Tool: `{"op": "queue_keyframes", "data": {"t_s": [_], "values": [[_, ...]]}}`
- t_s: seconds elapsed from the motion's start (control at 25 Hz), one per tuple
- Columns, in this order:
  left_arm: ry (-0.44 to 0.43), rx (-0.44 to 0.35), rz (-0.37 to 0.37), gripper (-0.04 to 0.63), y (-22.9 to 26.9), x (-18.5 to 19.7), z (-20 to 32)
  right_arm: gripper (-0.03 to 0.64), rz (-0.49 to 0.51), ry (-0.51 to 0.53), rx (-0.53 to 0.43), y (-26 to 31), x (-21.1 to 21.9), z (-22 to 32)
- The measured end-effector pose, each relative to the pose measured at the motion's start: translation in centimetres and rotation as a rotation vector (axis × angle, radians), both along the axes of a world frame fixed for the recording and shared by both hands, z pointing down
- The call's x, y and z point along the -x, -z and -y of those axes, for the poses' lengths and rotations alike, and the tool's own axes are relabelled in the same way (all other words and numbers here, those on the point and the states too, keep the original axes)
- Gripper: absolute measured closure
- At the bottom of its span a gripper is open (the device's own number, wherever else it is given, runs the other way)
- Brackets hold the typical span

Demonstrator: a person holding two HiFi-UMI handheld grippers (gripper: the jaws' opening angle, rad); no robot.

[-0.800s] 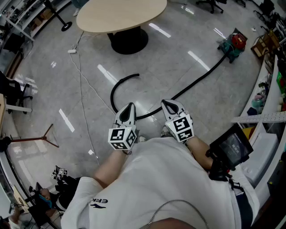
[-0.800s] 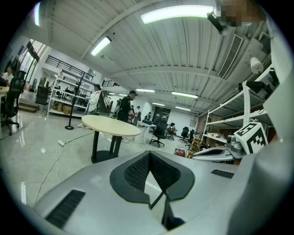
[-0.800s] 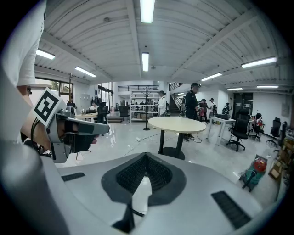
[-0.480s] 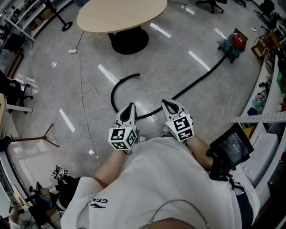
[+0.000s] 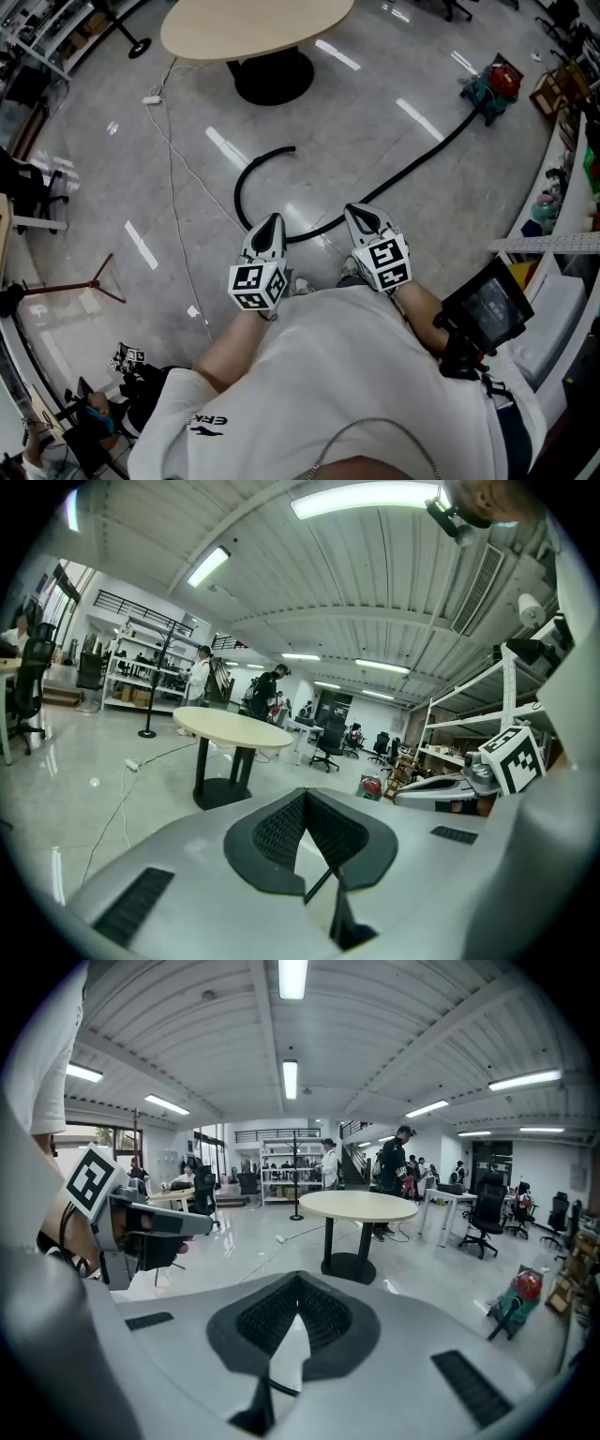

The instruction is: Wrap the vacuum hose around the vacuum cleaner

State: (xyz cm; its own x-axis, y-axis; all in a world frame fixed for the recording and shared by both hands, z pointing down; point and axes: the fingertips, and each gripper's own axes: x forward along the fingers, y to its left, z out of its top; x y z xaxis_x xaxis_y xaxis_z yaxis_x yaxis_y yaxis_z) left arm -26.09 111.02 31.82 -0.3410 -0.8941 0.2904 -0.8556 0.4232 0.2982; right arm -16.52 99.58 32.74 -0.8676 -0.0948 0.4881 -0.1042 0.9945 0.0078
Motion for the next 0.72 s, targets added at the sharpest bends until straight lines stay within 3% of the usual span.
{"op": "queue_keyframes", "data": {"t_s": [0.4,0.72], "values": [[0.017,0.096,-0.04,0.592,-5.2,4.1,-2.8,0.62,-0.115,-0.055,0.004,-5.5,0.9,1.1],[0.055,0.264,-0.059,0.592,-12.3,8.2,-2.5,0.62,-0.268,-0.03,-0.02,-12.8,1.1,5.6]]}}
